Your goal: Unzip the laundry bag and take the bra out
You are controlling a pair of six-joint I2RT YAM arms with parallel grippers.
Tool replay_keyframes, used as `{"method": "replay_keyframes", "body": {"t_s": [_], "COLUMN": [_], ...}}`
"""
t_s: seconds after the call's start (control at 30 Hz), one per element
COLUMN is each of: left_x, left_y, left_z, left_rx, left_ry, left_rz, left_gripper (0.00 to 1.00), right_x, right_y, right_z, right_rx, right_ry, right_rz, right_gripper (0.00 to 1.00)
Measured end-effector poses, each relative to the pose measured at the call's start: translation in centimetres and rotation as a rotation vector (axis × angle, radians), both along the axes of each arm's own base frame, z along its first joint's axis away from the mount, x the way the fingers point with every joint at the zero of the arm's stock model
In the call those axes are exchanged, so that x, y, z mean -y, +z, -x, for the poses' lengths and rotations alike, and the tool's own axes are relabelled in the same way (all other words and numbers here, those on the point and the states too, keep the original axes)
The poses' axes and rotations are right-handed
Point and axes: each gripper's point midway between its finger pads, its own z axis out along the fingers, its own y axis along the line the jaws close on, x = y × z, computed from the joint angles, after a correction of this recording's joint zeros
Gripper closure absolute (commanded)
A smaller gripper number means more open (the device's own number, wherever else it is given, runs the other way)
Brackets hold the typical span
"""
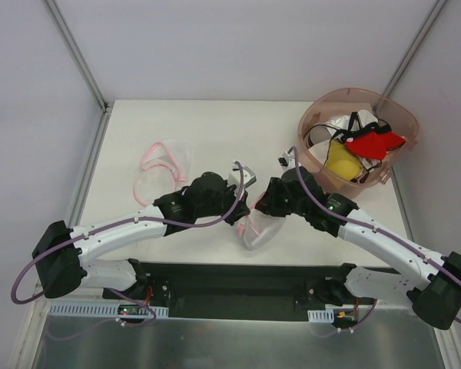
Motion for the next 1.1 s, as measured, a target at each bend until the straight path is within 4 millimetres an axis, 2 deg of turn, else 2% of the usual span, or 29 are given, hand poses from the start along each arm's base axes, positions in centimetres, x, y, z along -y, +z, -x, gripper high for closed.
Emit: {"method": "replay_keyframes", "body": {"t_s": [0.13, 0.17, 0.2, 0.3, 0.5, 0.67, 0.77, 0.83, 0.97, 1.0, 1.1], "left_x": [0.0, 0.0, -0.1, -0.3, -0.6, -0.5, -0.2, 0.0, 0.1, 0.1, 0.0], "left_y": [0.4, 0.5, 0.6, 0.8, 1.1, 1.0, 0.3, -0.3, -1.4, -1.6, -1.8], "left_z": [0.3, 0.3, 0.3, 0.4, 0.1, 0.2, 0.4, 0.4, 0.2, 0.2, -0.1], "left_rx": [0.001, 0.004, 0.005, 0.011, 0.017, 0.010, -0.010, -0.023, -0.041, -0.043, -0.034], "left_ry": [-0.014, -0.015, -0.016, -0.015, -0.007, -0.014, -0.027, -0.032, -0.031, -0.030, -0.018], "left_rz": [0.012, 0.013, 0.014, 0.017, 0.021, 0.020, 0.010, -0.003, -0.031, -0.035, -0.045], "left_gripper": [0.99, 0.94, 0.81, 0.74, 0.72, 0.57, 0.52, 0.55, 0.73, 0.83, 1.00], "right_x": [-0.2, -0.2, -0.2, 0.0, 0.2, 0.2, 0.2, 0.2, 0.1, 0.1, 0.0], "right_y": [0.4, 0.4, 0.4, 0.5, 1.1, 1.4, 1.5, 1.5, 1.5, 1.5, 1.6], "right_z": [-0.3, -0.3, -0.4, -0.5, -0.4, -0.3, -0.3, -0.3, -0.1, -0.1, 0.0], "right_rx": [0.021, 0.024, 0.026, 0.039, 0.063, 0.070, 0.070, 0.069, 0.065, 0.063, 0.062], "right_ry": [0.004, 0.004, 0.004, 0.004, 0.009, 0.011, 0.013, 0.013, 0.021, 0.024, 0.027], "right_rz": [-0.010, -0.009, -0.007, 0.000, -0.006, -0.015, -0.019, -0.019, -0.023, -0.025, -0.027], "right_gripper": [0.99, 0.99, 0.99, 0.99, 0.99, 0.99, 0.99, 0.99, 0.99, 0.99, 0.99]}}
